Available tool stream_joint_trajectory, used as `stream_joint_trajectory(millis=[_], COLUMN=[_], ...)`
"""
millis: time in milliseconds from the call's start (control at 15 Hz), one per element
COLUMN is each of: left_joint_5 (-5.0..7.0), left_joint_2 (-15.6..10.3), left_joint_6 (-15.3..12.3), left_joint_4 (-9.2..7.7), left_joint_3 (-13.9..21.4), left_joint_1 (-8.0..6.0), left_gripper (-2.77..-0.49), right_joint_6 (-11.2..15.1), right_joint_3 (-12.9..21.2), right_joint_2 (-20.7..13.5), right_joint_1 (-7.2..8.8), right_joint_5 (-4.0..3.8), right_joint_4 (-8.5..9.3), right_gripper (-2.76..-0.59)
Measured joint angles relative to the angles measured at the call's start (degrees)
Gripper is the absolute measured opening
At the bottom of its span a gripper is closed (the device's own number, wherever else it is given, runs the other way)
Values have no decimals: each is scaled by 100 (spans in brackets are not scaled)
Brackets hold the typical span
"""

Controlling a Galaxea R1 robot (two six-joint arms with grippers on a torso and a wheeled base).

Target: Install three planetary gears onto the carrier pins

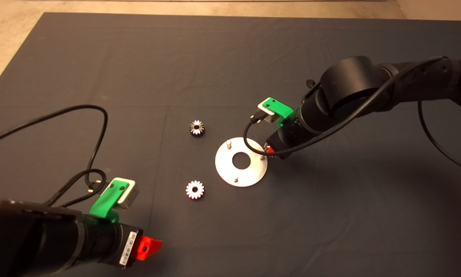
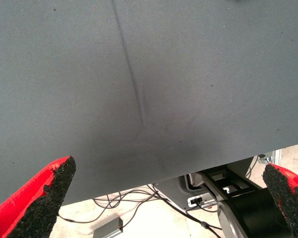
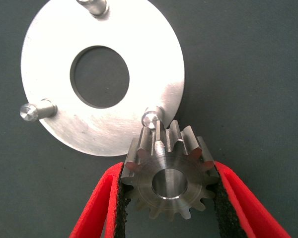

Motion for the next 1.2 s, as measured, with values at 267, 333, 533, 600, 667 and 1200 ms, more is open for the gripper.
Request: stream_joint_trajectory(millis=[267,333,533,600,667,1200], left_joint_5=[1,1,1,1,1,1], left_joint_2=[0,0,-2,0,0,0], left_joint_6=[1,0,0,0,0,0], left_joint_4=[0,0,0,0,0,-2], left_joint_3=[0,0,0,0,0,0], left_joint_1=[0,0,0,0,0,0], left_gripper=[-51,-51,-51,-51,-51,-51], right_joint_6=[2,0,0,0,0,0], right_joint_3=[5,5,5,5,5,2], right_joint_2=[28,29,29,29,30,38], right_joint_1=[-1,-1,-2,-1,-1,-170], right_joint_5=[-1,1,2,1,1,1], right_joint_4=[0,0,0,0,0,-2], right_gripper=[-236,-237,-236,-236,-236,-236])
